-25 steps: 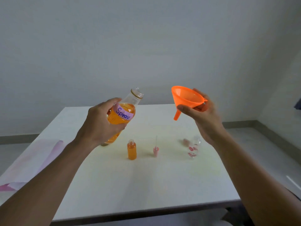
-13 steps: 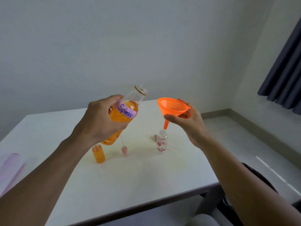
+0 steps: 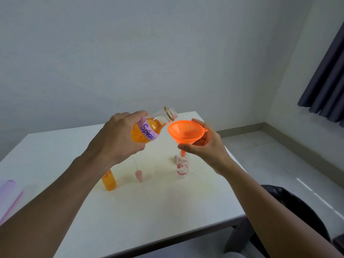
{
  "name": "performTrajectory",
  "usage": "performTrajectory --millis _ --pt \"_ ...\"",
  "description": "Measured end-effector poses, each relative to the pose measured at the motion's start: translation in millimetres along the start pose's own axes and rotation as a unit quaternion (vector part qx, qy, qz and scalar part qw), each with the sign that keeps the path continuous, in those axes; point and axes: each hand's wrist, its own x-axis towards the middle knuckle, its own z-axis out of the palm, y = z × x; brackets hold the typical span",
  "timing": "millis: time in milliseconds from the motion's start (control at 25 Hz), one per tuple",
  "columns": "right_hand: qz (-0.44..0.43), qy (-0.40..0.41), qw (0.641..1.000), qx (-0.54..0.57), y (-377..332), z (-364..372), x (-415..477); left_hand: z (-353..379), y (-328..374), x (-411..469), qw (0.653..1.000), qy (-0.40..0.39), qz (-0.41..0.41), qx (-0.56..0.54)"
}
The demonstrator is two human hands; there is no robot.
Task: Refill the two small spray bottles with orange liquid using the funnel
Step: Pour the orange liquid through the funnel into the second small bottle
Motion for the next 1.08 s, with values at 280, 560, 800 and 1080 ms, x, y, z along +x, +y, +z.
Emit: performTrajectory --millis 280,560,800,1080 --pt "-0.014 -0.011 0.999 -0.027 -1 2 -4 2 0 8 0.994 -0.034 0.041 0.095" --pt "-0.017 -0.015 0.999 -0.033 -3 2 -2 4 -6 18 0.987 -0.030 0.062 0.144" --pt "-0.016 -0.016 0.999 -0.029 -2 3 -1 0 -6 19 0.985 -0.032 0.070 0.156" --pt "-0.015 -0.017 0.999 -0.032 0 5 -1 0 -8 22 0.982 -0.039 0.077 0.169"
